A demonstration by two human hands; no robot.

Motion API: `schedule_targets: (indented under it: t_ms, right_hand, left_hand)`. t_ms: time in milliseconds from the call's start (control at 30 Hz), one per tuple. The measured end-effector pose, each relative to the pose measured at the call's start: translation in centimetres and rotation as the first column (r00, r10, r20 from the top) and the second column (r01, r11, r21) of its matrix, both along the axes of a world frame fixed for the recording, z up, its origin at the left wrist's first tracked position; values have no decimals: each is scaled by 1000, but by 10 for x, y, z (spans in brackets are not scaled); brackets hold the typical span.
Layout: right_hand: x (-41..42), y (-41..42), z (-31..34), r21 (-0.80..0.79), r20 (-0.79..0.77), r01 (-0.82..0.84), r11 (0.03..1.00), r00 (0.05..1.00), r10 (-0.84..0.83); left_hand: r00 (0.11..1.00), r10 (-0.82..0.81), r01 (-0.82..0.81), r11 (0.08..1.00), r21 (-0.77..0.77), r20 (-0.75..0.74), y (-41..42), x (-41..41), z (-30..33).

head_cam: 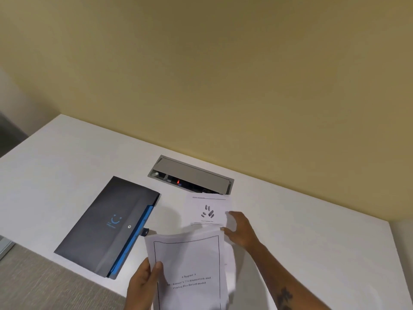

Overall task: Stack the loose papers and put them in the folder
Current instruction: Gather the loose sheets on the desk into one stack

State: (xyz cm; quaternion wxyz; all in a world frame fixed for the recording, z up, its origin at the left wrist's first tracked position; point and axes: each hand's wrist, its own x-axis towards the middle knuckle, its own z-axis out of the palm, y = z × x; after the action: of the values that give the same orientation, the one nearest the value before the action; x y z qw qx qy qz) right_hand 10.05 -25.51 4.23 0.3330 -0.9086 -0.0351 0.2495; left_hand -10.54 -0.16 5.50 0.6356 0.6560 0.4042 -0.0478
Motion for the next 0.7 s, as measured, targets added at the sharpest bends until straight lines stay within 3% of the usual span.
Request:
schedule_targets:
  t_ms: [133,267,567,700]
  right_hand:
    - [35,9,-3,-234,-16,-219,947,975,222]
    - [55,16,-11,-377,-50,-319,870,945,325]
    - [46,11,-29,-495,-74,-387,778,911,406]
    - [29,8,-31,-470,-51,-364,804,921,387]
  left_hand:
    - [999,23,-23,1000,-9,-26,4,-3,0]
    - [995,79,-84,993,-88,-62,9,-6,-4]
    - [993,48,-62,990,-130,-107,11,-7,-8]
    - [995,14,-25,994,-108,-102,5,-2,-2]
